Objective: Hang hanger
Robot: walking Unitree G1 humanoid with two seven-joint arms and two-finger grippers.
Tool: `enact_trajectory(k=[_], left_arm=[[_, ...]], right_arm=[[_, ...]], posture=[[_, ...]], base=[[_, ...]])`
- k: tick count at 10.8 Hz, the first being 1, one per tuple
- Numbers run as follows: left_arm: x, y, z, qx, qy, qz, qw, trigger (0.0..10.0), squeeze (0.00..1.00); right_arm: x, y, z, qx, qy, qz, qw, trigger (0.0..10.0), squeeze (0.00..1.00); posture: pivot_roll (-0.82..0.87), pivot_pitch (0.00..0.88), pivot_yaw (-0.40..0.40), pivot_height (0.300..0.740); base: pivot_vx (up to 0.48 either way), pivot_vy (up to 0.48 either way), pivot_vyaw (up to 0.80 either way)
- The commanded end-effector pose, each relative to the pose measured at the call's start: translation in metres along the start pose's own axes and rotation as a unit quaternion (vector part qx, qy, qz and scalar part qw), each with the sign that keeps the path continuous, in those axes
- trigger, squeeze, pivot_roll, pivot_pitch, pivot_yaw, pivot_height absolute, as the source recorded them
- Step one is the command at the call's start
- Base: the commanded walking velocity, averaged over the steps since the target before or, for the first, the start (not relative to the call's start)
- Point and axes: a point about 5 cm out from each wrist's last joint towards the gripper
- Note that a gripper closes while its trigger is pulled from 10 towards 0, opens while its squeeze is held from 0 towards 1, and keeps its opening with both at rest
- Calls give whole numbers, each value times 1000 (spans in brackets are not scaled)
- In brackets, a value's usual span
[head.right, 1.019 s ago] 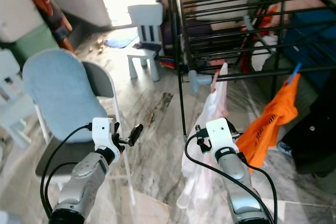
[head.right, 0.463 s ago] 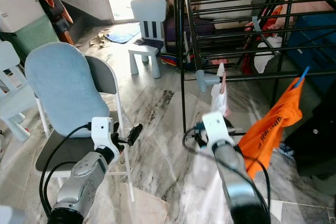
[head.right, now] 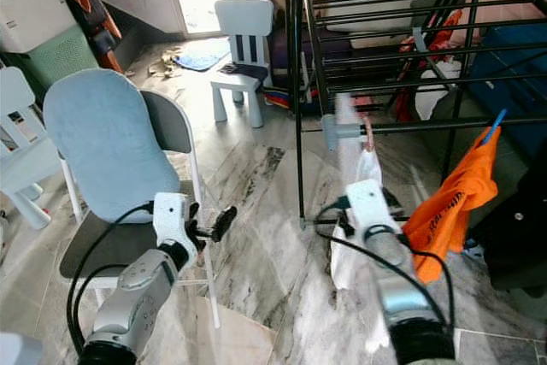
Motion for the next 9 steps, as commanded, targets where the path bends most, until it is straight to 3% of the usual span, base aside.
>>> enact_trajectory(k=[1, 4, 5, 7, 9], left_arm=[[1, 2, 1, 2, -7, 1, 1000, 10000, 0], [0, 4, 1, 9, -13, -5, 1000, 10000, 0], [0, 4, 0, 11, -13, -4, 1000, 10000, 0], [-1, 6, -1, 13, -15, -3, 1000, 10000, 0], [0, 8, -1, 16, -17, -1, 1000, 10000, 0]], right_arm=[[-3, -3, 4, -7, -4, -3, 1000, 10000, 0], [-29, -14, 1, 5, -16, -6, 1000, 10000, 0], [-30, -17, 0, 8, -22, 9, 1000, 10000, 0], [-26, -22, -2, 16, -56, 42, 997, 0, 0], [-27, -25, -1, 17, -65, 48, 997, 0, 0]], posture=[[-234, 0, 89, 740], [-222, 0, 90, 740], [-222, 0, 90, 740], [-207, 0, 87, 740], [-204, 0, 88, 740]], base=[[0, 0, 0], [0, 0, 0], [0, 0, 0], [0, 0, 0], [0, 0, 0]])
Point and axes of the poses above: a point about 5 cm out from each wrist's last joint towards the gripper, its own y axis pointing back from the gripper into the wrist, its own z axis along the axis of the wrist's last joint, x = y × z, and after that the axes turned 4 degrees about -y, right-handed
